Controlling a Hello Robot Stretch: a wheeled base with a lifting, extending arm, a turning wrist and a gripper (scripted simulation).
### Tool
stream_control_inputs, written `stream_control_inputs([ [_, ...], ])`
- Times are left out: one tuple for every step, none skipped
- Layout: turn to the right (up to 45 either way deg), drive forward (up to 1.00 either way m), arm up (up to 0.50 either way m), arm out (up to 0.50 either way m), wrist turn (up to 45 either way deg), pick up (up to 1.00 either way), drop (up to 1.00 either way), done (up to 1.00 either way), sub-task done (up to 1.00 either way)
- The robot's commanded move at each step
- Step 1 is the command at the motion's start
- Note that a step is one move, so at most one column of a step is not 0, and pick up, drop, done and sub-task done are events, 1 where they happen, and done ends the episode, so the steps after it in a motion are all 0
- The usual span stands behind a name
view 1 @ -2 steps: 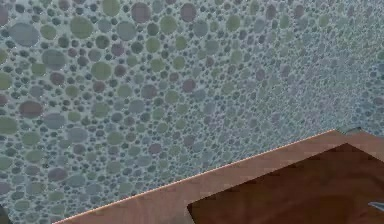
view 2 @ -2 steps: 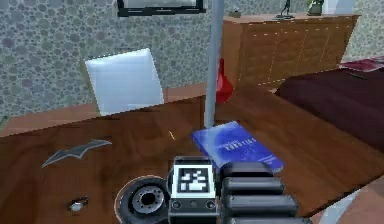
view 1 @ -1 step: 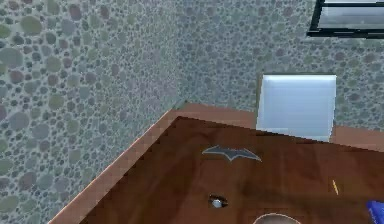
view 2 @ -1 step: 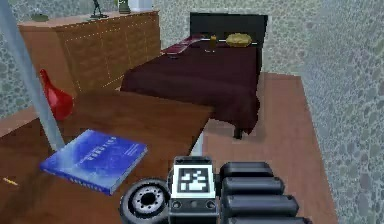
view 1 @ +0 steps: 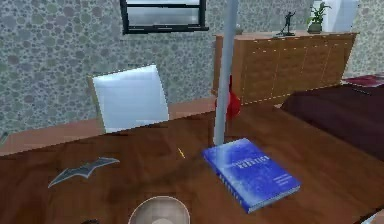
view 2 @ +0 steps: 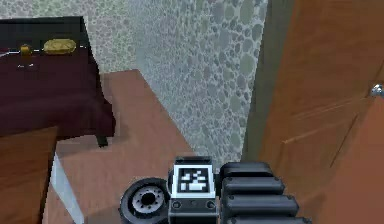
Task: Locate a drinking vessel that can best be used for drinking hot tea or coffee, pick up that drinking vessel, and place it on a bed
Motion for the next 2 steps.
stream_control_inputs([
  [45.0,0.00,0.00,0.00,0.0,0.00,0.00,0.00,0.00],
  [33.0,0.00,0.00,0.00,0.0,0.00,0.00,0.00,0.00],
])
